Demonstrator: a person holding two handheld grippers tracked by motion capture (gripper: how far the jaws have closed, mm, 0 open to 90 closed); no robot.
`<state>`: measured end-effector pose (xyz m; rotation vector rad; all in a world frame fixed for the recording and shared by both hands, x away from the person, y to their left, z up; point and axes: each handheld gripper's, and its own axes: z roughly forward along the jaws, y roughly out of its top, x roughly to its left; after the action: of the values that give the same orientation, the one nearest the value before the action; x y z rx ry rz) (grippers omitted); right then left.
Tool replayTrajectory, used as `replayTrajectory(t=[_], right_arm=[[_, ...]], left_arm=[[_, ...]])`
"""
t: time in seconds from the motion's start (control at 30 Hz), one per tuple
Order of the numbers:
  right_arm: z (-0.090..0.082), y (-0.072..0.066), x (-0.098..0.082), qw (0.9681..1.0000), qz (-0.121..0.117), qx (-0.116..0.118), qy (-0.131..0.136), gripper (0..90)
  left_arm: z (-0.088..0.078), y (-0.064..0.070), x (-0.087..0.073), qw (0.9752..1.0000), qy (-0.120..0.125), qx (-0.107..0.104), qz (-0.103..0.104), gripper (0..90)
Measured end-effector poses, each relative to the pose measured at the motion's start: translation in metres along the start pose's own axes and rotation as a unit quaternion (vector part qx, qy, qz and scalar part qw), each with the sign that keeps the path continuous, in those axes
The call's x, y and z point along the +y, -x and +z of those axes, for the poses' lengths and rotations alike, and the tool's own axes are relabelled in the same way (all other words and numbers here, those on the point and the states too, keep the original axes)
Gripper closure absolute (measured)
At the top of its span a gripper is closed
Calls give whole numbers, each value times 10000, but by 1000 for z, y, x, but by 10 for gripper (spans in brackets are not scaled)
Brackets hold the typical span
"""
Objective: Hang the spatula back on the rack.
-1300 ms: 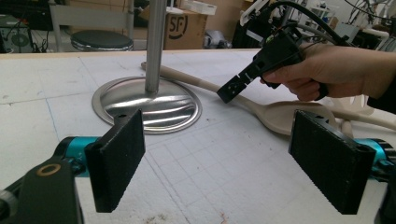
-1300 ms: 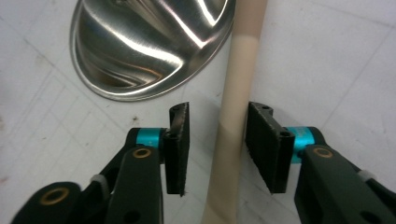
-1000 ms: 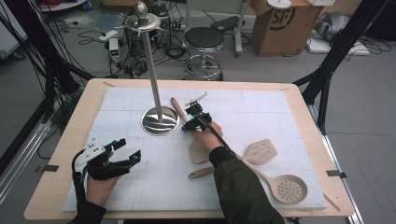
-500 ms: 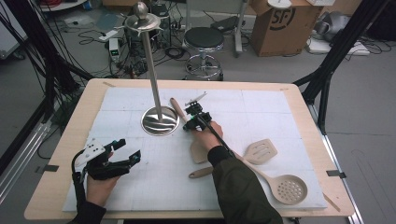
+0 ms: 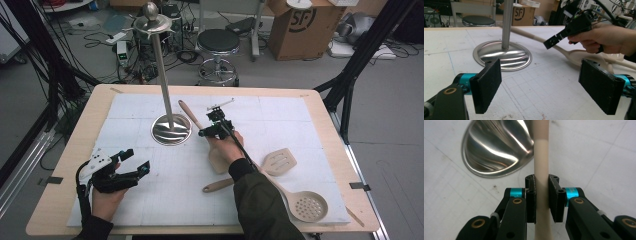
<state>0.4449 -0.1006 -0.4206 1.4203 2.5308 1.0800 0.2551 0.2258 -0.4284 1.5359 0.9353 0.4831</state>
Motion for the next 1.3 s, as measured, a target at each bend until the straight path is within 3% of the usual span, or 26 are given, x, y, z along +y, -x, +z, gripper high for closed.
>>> replayTrajectory(t=[0.13, 0.27, 0.47, 0.67, 0.87, 0.93, 1.07, 1.1, 1.23, 1.27, 1.3], right_arm=[[-17, 4, 1, 9991, 102, 227, 342, 784], [-28, 5, 1, 9980, 125, 311, 534, 784], [-49, 5, 2, 9943, 134, 529, 916, 784], [-55, 4, 3, 9921, 107, 635, 1081, 784], [-63, 4, 4, 9866, 108, 773, 1432, 784], [-64, 4, 4, 9862, 112, 774, 1460, 784], [-72, 4, 4, 9805, 111, 814, 1786, 784], [-72, 4, 4, 9805, 111, 814, 1786, 784], [-80, 1, 5, 9730, 80, 822, 2155, 784], [-80, 1, 5, 9730, 80, 822, 2155, 784], [-82, 1, 5, 9694, 105, 855, 2301, 784]], left_arm=[[0, 0, 0, 10000, -2, 1, -2, 191], [0, 0, 0, 10000, -2, 7, 21, 191], [1, 1, -1, 10000, -28, 10, 25, 192], [1, 2, -1, 10000, -49, 2, 18, 192], [2, 3, -2, 10000, -42, -5, 15, 192], [1, 3, -2, 10000, -33, 4, 15, 193], [1, 3, -1, 10000, -34, 4, 18, 193], [2, 3, -2, 10000, -37, 10, 26, 193], [1, 3, -2, 10000, -48, -1, 30, 194], [1, 3, -2, 10000, -43, 1, 29, 194], [1, 3, -1, 10000, -44, 5, 32, 194]])
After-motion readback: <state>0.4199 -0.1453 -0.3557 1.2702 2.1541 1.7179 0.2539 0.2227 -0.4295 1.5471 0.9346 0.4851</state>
